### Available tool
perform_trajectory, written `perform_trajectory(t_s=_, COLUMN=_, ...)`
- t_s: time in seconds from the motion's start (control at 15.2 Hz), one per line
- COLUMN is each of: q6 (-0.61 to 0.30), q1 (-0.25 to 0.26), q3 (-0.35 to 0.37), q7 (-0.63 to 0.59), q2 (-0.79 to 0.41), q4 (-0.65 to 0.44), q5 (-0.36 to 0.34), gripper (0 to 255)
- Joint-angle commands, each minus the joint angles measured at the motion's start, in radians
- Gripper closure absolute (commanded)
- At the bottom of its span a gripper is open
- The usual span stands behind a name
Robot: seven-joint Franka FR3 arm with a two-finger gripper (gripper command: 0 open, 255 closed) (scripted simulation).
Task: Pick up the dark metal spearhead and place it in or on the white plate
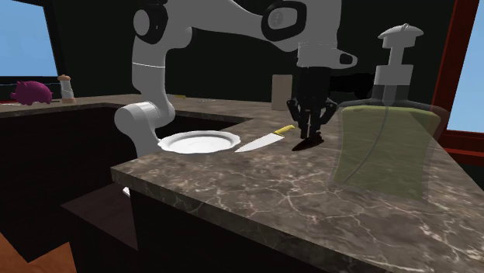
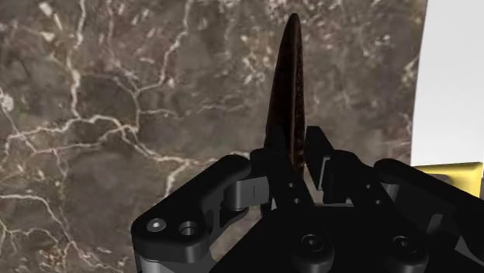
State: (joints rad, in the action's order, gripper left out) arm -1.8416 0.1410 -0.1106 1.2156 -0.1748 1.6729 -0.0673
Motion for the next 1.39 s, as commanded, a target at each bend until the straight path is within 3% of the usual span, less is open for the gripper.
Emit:
perform_trajectory(t_s=0.0, q6=0.0, q1=0.0, q3=0.0, q7=0.0, q2=0.0, q4=0.0, q5=0.0, gripper=255)
perform_trajectory(t_s=0.4, q6=0.0, q1=0.0, q3=0.0, q7=0.0, q2=0.0, q4=0.0, q5=0.0, gripper=255)
perform_trajectory(t_s=1.32, q6=0.191, q1=-0.001, q3=-0.001, q7=0.014, q2=-0.008, q4=-0.199, q5=0.003, gripper=255)
